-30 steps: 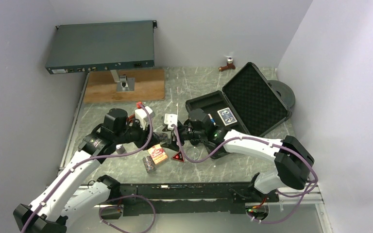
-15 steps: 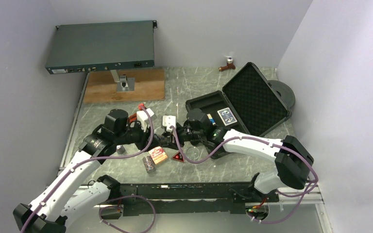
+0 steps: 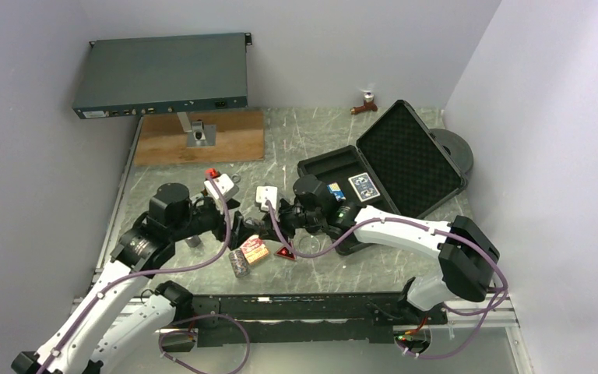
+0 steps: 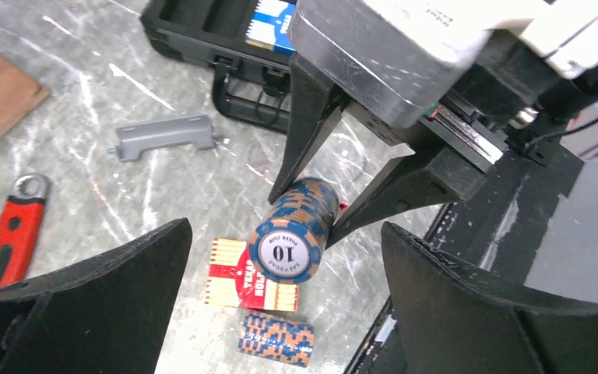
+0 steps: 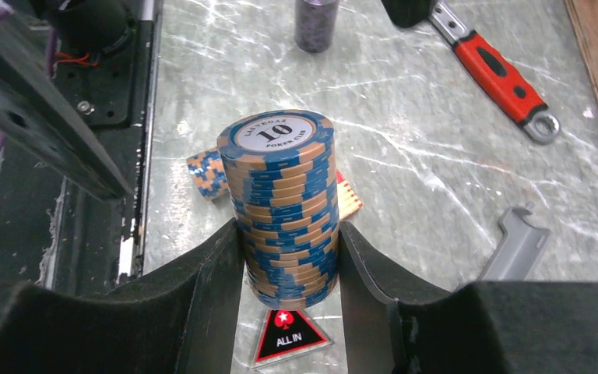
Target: Pack up texas hold em set
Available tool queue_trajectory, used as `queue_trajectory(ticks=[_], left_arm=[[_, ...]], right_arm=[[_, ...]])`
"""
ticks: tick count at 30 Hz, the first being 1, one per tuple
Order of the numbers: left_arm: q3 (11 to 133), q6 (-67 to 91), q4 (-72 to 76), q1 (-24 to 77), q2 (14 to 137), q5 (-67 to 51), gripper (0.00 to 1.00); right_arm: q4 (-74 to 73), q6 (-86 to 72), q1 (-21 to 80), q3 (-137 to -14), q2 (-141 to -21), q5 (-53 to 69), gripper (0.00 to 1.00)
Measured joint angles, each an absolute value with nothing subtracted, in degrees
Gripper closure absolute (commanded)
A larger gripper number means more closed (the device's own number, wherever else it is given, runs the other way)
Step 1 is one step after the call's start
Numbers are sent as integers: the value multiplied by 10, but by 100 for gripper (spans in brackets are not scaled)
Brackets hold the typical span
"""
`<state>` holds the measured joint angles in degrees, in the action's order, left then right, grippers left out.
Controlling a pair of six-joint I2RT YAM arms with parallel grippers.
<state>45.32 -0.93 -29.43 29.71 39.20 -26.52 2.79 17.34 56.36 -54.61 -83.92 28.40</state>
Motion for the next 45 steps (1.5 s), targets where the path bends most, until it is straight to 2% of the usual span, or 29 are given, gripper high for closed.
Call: queue_trajectory(ticks=[4, 13, 18, 24, 32, 37, 41, 45], left_arm=[[453, -8, -288, 297, 367, -220, 0], [442, -8, -267, 297, 284, -84, 3], [442, -7, -261, 297, 287, -48, 10], [442, -7, -266, 297, 308, -24, 10], [442, -7, -268, 297, 293, -11, 10], [442, -7, -269, 297, 295, -10, 10], [442, -7, -268, 297, 295, -10, 10], [442, -7, -269, 297, 295, -10, 11]], right_arm=[[27, 151, 563, -545, -839, 244, 100], [14, 34, 534, -540, -841, 60, 100], [-70, -82, 455, -635, -887, 16, 100], [-114, -202, 399, -688, -904, -55, 100], [-117, -330, 287, -691, -914, -6, 100], [-153, -421, 247, -706, -941, -48, 100], [-307, -540, 252, -821, -1008, -137, 100], [-483, -666, 254, -1015, -1121, -212, 100]])
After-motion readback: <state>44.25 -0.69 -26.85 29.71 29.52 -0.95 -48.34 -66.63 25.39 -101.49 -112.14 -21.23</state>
